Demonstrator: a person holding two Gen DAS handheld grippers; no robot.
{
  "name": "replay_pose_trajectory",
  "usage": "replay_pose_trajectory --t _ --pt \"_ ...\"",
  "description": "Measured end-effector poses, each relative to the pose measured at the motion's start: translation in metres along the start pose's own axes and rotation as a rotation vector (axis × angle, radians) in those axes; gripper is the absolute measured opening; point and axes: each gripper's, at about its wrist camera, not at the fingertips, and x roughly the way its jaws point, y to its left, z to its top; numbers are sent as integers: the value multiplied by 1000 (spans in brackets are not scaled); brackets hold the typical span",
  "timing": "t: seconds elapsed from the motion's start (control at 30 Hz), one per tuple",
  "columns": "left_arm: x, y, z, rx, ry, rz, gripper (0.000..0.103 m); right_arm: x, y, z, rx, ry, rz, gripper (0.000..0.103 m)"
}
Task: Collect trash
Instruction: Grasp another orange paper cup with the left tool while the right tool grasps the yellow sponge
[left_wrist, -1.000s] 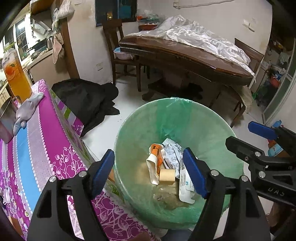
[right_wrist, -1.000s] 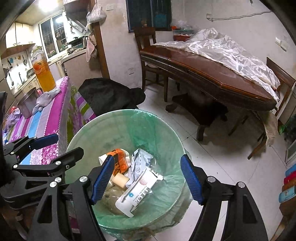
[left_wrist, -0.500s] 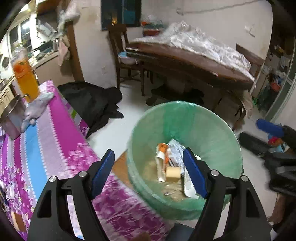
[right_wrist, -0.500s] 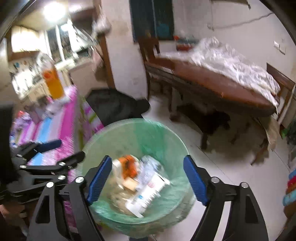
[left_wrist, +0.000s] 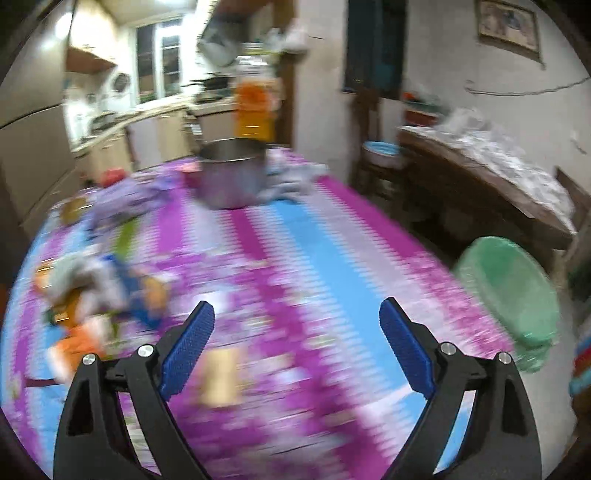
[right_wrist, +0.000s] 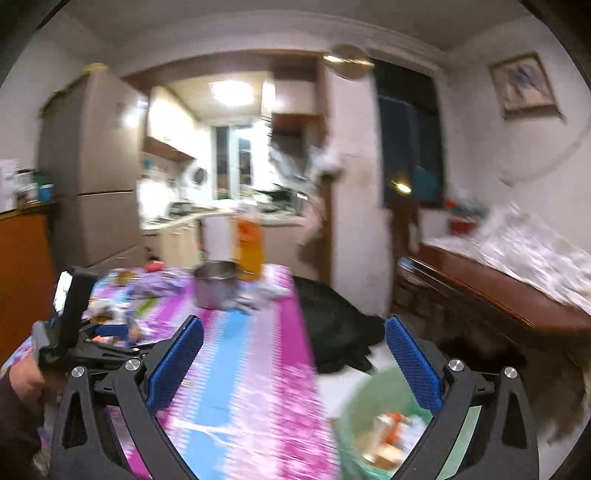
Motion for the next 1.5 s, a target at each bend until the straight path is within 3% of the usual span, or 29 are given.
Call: replay_pose_trajectory --t 0.2,0.3,0.4,0.57,0.73,0.77,0.83,0.9,1.03,1.2,1.5 --pt "-14 98 -14 -33 16 122 78 26 47 -15 10 112 126 98" --pt "-8 154 -24 -52 69 86 77 41 70 -25 12 190 176 98" --pt "-4 183 -32 -22 90 93 77 59 99 -42 7 280 254 98" --pt "11 190 -37 50 118 56 77 91 142 -66 16 373 339 98" --pt "33 188 -42 82 176 53 46 124 181 -77 33 432 400 92" --pt "33 188 -42 77 179 37 44 130 187 -78 38 444 407 90" --pt "31 188 -43 81 178 31 40 143 198 -80 50 468 420 74" --pt "30 185 -47 81 181 15 39 159 206 -84 68 500 430 66" --pt "32 190 -49 48 167 -1 42 186 223 -91 96 553 423 66" --pt "37 184 -51 87 181 1 44 203 243 -87 57 555 365 66" --pt "38 185 -53 47 175 7 43 215 251 -93 19 568 270 46"
